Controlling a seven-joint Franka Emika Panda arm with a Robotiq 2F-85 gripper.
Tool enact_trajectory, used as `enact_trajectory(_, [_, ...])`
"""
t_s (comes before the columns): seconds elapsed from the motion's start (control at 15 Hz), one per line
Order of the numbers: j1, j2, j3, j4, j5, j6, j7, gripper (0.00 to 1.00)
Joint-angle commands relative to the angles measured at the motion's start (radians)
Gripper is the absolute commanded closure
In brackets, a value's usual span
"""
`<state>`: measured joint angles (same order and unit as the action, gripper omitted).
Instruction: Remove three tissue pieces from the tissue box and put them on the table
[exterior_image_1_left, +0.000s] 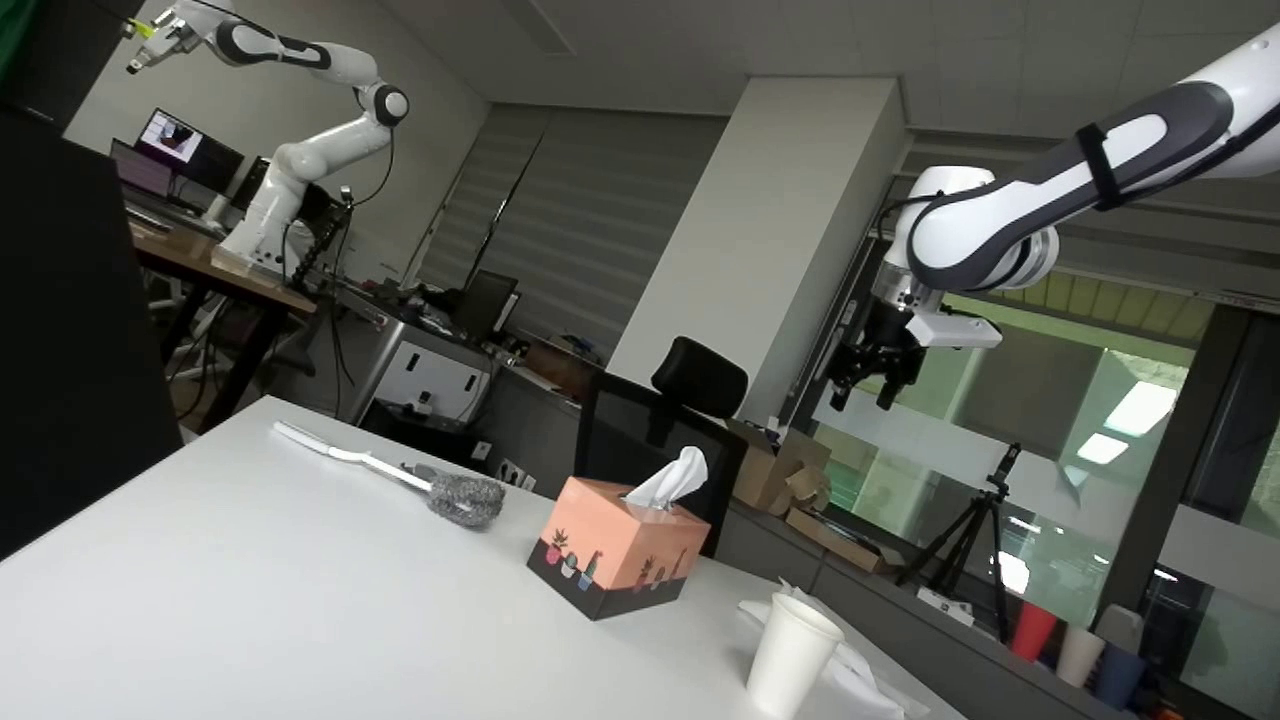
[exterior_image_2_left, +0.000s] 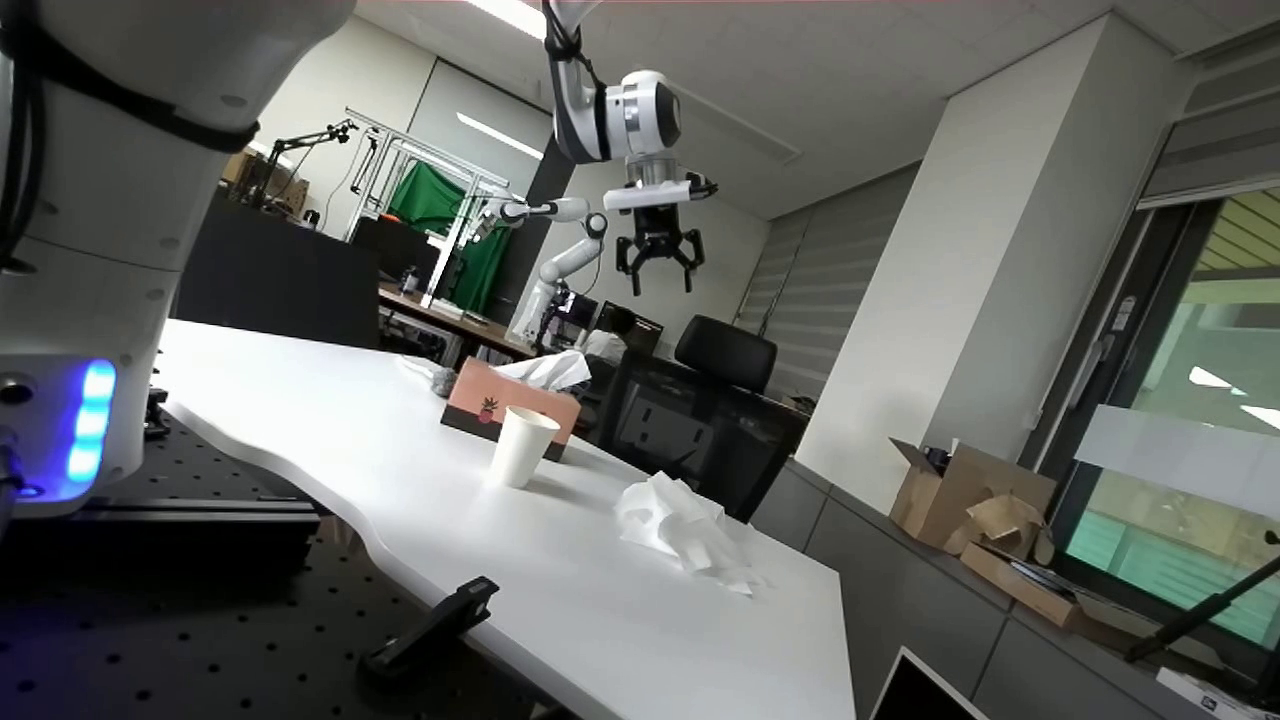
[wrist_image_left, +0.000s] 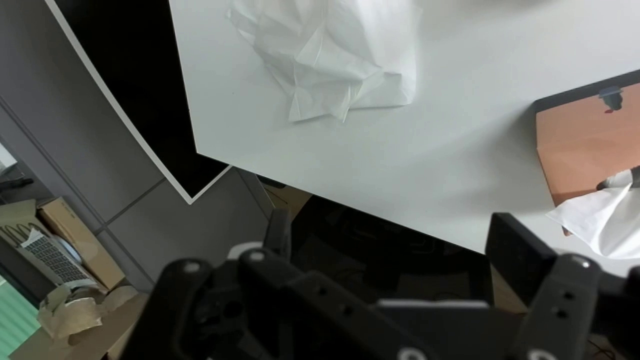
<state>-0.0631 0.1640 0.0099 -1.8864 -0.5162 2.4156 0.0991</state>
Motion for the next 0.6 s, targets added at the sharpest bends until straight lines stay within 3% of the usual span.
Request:
enact_trajectory(0.0, [0.028,0.0,-0.029,0.001,0.008,0.0,-0.006,0.0])
enact_trajectory(0.27, [0.028,0.0,-0.029,0.001,0.008,0.0,-0.006,0.0])
enact_trajectory(0.53, [0.054,0.115,-0.032,0.119,0.076,-0.043,0.039,0.0])
